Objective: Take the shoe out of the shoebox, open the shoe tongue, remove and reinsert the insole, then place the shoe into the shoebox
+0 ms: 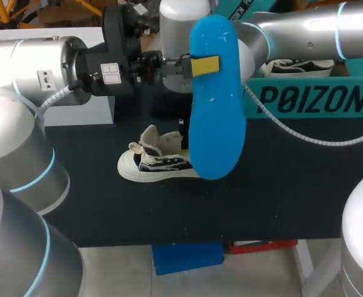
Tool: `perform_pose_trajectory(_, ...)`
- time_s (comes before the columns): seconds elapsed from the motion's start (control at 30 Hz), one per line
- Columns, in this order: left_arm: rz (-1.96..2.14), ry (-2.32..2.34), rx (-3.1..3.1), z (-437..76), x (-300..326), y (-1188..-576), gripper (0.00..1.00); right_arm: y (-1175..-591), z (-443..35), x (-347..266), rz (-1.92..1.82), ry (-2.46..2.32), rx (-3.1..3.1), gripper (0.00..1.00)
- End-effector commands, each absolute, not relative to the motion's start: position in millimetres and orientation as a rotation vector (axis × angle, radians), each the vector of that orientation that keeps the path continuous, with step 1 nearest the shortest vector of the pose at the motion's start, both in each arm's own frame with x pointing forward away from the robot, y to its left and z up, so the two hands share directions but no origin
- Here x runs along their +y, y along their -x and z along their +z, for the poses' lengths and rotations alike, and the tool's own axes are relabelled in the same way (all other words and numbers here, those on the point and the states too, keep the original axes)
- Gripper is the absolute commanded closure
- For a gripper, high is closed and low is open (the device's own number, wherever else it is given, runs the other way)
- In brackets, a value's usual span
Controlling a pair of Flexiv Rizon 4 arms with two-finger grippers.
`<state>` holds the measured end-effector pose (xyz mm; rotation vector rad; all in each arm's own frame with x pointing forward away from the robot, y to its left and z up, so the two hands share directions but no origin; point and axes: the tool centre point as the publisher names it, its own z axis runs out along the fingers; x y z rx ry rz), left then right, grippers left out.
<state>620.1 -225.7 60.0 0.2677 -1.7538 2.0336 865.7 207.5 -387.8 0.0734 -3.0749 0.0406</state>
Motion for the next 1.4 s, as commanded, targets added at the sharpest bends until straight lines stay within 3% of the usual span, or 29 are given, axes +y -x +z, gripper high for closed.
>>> perform_pose_trajectory(0.03,2.03,-0.271,-1.758,59,-226,-619,1.0,-861,-396,212,0.311,-0.067,-3.075,0.14)
perform_pose_trajectory(0.13,2.03,-0.271,-1.758,59,-226,-619,1.0,-861,-400,210,0.28,-0.04,-3.089,0.19)
perform_pose_trajectory(0.23,2.03,-0.271,-1.758,59,-226,-619,1.0,-860,-403,210,0.244,-0.013,-3.098,0.44)
perform_pose_trajectory(0.57,2.03,-0.271,-1.758,59,-226,-619,1.0,-857,-417,207,0.099,0.042,-3.104,0.61)
perform_pose_trajectory(0.6,2.03,-0.271,-1.758,59,-226,-619,1.0,-857,-419,207,0.087,0.048,-3.104,0.73)
perform_pose_trajectory(0.63,2.03,-0.271,-1.758,59,-226,-619,1.0,-857,-421,206,0.072,0.043,-3.096,1.0)
perform_pose_trajectory(1.4,2.03,-0.271,-1.758,59,-226,-619,1.0,-857,-422,206,0.015,0.035,-3.091,1.0)
